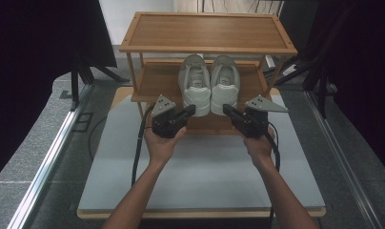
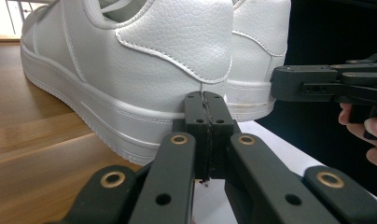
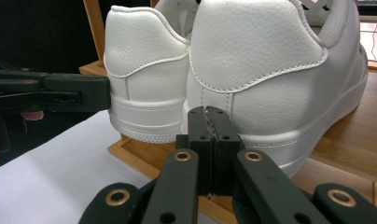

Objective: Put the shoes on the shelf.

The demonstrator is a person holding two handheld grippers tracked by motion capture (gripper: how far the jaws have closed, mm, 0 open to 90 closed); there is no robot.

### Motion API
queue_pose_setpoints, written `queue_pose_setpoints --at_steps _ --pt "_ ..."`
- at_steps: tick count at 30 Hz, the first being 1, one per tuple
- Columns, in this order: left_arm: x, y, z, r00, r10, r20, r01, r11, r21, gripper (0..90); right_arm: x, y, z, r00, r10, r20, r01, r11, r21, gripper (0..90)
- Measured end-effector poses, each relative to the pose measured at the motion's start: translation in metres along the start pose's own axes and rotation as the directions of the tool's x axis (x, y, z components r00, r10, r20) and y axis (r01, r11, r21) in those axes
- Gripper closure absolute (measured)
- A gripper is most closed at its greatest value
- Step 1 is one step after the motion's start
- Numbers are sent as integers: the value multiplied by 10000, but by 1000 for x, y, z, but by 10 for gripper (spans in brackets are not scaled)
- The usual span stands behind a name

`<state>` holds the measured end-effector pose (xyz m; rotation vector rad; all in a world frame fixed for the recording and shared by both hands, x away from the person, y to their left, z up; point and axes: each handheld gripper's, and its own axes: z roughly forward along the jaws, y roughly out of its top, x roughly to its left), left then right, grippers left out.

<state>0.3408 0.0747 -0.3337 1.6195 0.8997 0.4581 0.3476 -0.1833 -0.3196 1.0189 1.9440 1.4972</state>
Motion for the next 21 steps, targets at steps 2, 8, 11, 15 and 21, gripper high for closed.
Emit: queue_pose_setpoints --at_steps 2,8,11,15,21 --pt "-1 1 0 9999 106 -47 -106 9999 34 900 0 -1 0 10000 79 -40 -79 10000 -26 891" --pt "3 4 2 9998 178 -75 -177 9997 159 900 -2 -5 1 9990 369 -234 -368 9993 39 888" --pt "8 4 3 9999 -102 -10 102 9999 88 900 -1 -5 1 9994 287 -201 -284 9995 139 880" --pt "9 5 5 10000 -70 -41 70 9999 84 900 -2 -6 1 9986 422 -327 -417 9990 162 881" --pt "13 8 9 9995 -298 80 297 9994 156 900 -3 -5 1 9986 422 -333 -418 9991 120 883"
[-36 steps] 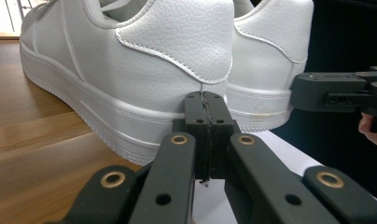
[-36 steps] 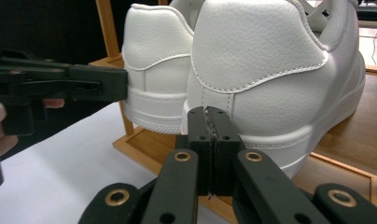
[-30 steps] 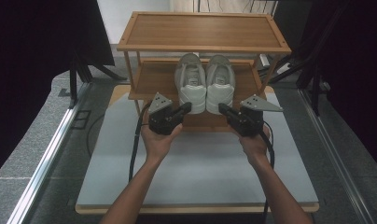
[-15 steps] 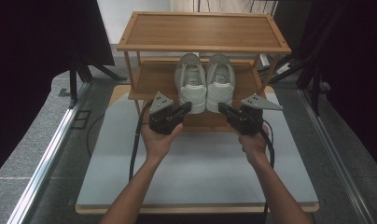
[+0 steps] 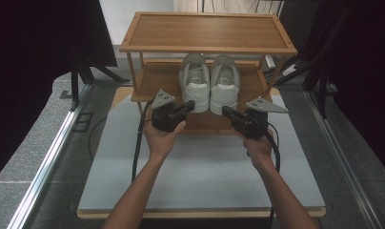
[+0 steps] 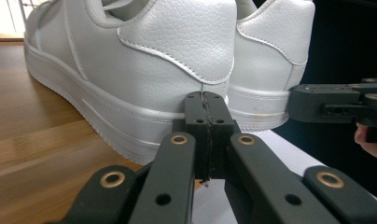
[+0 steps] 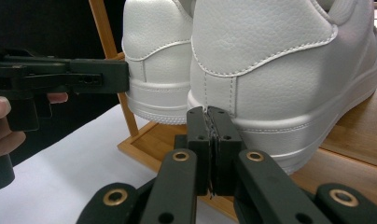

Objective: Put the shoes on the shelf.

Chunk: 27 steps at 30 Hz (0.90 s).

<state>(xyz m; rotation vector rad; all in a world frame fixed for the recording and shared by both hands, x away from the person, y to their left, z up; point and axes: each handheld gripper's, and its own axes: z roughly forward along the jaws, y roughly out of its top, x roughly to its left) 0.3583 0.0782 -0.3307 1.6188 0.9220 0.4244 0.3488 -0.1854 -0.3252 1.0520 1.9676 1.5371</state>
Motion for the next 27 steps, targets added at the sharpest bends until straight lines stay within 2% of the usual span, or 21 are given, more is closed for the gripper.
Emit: queue_pose_setpoints --at_steps 3,12,16,20,27 --pt "0 -1 0 10000 53 -30 -53 10000 -13 900 -1 1 1 10000 -46 -63 46 10000 16 890" --pt "1 -2 -1 9997 -200 109 200 9998 -80 894 -3 1 7 10000 -68 9 68 10000 -38 893" --pt "1 -3 -1 9997 -215 124 216 9997 -108 887 -5 2 11 10000 54 46 -54 10000 -70 893" --pt "1 -3 -1 9995 -232 195 234 9996 -141 873 -5 2 12 9999 -37 101 38 10000 -84 892" --pt "0 -3 -1 9996 -219 181 222 9997 -133 872 -5 0 11 9999 164 -21 -164 9997 -186 871"
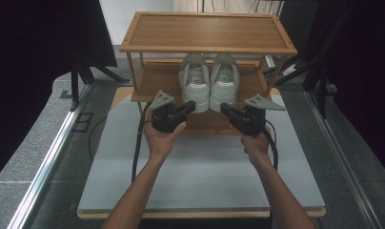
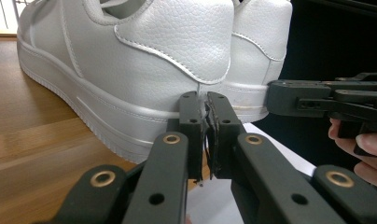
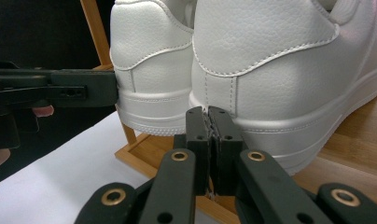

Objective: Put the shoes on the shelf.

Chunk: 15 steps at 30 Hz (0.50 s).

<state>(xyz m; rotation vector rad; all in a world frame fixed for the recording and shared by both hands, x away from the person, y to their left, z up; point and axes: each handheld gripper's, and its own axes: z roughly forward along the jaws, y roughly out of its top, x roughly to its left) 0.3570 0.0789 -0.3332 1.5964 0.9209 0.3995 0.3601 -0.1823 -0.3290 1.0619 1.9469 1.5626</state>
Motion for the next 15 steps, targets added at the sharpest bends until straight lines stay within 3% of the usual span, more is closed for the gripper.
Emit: queue_pose_setpoints --at_steps 15 --pt "2 1 1 10000 33 36 -33 10000 46 895 0 0 0 10000 65 -33 -64 10000 37 850"
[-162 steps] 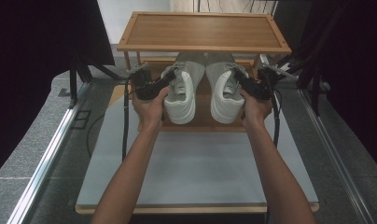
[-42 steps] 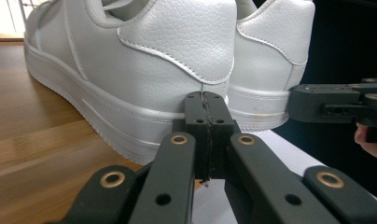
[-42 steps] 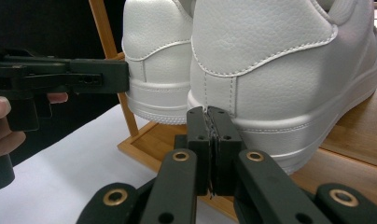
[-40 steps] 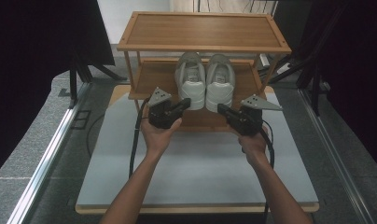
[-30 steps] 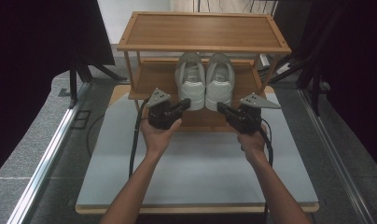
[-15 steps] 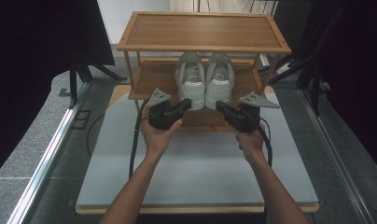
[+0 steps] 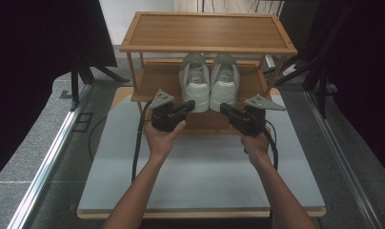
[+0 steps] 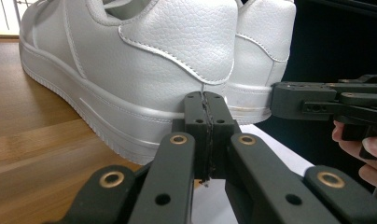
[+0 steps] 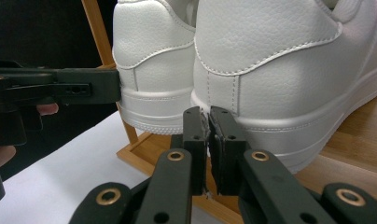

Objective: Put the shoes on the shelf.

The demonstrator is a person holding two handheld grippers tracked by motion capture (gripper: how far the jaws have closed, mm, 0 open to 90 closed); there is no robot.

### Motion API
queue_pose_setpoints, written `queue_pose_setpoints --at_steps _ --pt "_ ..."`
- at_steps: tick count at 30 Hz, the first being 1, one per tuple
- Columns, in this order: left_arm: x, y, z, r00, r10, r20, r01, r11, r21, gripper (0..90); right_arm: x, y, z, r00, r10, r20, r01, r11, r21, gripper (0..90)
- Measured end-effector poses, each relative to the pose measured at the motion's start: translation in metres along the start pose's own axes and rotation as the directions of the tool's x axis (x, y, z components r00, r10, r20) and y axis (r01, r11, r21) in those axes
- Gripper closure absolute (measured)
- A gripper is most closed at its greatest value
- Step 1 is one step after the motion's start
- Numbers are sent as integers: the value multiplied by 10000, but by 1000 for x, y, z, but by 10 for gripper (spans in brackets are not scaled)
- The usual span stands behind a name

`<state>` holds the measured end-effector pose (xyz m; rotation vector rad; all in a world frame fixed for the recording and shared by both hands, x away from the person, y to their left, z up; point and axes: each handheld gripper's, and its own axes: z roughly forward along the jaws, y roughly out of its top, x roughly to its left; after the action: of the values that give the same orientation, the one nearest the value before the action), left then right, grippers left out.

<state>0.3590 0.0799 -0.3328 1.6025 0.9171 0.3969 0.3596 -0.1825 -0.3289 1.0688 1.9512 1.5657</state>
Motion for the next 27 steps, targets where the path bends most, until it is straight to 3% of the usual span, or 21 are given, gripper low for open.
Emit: queue_pose_setpoints --at_steps 4,6,7,10,17,21,27 --pt "-4 -1 -1 9995 255 174 -254 9997 -25 777 0 0 0 10000 -14 -73 14 10000 0 841" --pt "-7 -1 -2 9991 408 131 -407 9991 -84 683 1 0 -1 10000 12 -75 -12 10000 -4 794" --pt "-10 -1 -4 9986 522 13 -521 9986 -114 629 3 -1 -2 10000 -69 49 69 9999 -77 766" --pt "-13 -3 -13 9980 575 255 -568 9980 -274 557 6 -3 -12 9999 -131 28 132 9991 -409 744" --pt "-22 -18 -39 9957 620 688 -602 9978 -278 494 3 -21 -45 10000 -28 -33 25 9966 -822 661" --pt "-24 -31 -55 9952 701 676 -692 9975 -147 480 1 -32 -56 10000 19 -34 -21 9964 -847 636" --pt "-15 -62 -75 9970 -202 745 210 9997 -99 468 -3 -60 -75 10000 97 12 -96 9957 -922 608"
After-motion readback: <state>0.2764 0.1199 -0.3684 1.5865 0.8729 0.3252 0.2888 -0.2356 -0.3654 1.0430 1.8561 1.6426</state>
